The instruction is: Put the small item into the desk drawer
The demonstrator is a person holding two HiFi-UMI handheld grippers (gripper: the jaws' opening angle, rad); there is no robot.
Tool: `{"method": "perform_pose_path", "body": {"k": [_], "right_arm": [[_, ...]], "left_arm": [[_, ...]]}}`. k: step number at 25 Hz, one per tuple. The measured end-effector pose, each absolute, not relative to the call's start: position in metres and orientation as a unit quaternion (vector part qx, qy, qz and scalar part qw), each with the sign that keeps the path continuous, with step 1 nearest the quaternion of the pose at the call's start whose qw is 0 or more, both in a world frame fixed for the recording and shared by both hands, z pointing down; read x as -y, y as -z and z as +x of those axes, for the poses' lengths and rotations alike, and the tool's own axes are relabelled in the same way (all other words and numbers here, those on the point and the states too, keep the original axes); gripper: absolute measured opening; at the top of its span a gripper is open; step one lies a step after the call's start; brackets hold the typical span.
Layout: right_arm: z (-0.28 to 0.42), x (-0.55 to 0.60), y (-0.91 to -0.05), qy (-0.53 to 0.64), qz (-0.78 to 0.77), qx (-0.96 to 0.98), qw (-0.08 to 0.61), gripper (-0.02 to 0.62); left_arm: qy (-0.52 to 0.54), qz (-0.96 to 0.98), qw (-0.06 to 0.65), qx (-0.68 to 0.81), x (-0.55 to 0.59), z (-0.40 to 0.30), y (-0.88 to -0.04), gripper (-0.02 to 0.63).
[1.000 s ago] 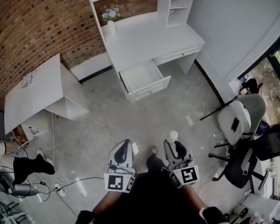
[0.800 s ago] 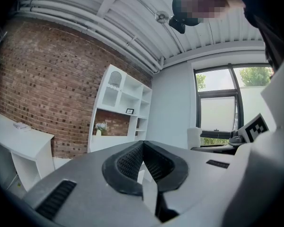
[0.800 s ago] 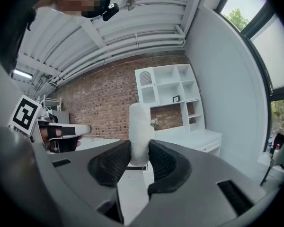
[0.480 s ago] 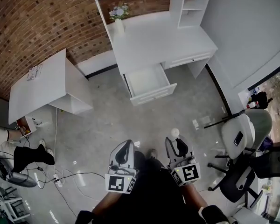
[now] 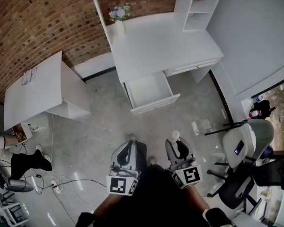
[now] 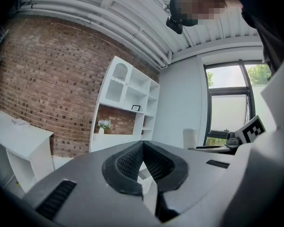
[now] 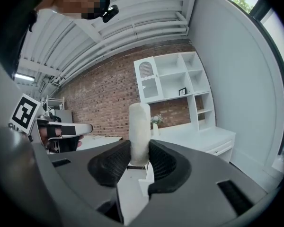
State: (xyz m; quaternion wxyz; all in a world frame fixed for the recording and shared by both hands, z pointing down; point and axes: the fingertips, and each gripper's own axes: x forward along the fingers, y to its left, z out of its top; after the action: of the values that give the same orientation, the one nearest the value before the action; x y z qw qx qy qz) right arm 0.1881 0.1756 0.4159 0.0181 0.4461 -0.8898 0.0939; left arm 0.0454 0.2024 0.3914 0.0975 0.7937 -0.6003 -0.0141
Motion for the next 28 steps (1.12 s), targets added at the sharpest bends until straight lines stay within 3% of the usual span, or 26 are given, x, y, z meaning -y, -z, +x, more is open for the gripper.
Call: {"method": "perform_pose_path", "body": {"k": [11, 17, 28], "right_arm": [[0.135, -0.063, -0.404, -0.083, 0.445, 0.891, 0.04, 0.138], [0.109, -0.019, -0.391, -0.072, 0.438, 0.896, 0.02, 0.138], [0.083, 0.036, -0.401, -0.075, 0.415, 0.905, 0.06, 0.137]], "left_arm": [[0.031, 0.798, 0.09, 0.595, -0.089, -0.009, -0.383, 0.023], [0.025, 0.795, 0.09, 0.599, -0.053, -0.039, -0.39, 0.023], [0.047, 0.759, 0.117, 0.639, -0.025, -0.075, -0.394, 0.023]]}}
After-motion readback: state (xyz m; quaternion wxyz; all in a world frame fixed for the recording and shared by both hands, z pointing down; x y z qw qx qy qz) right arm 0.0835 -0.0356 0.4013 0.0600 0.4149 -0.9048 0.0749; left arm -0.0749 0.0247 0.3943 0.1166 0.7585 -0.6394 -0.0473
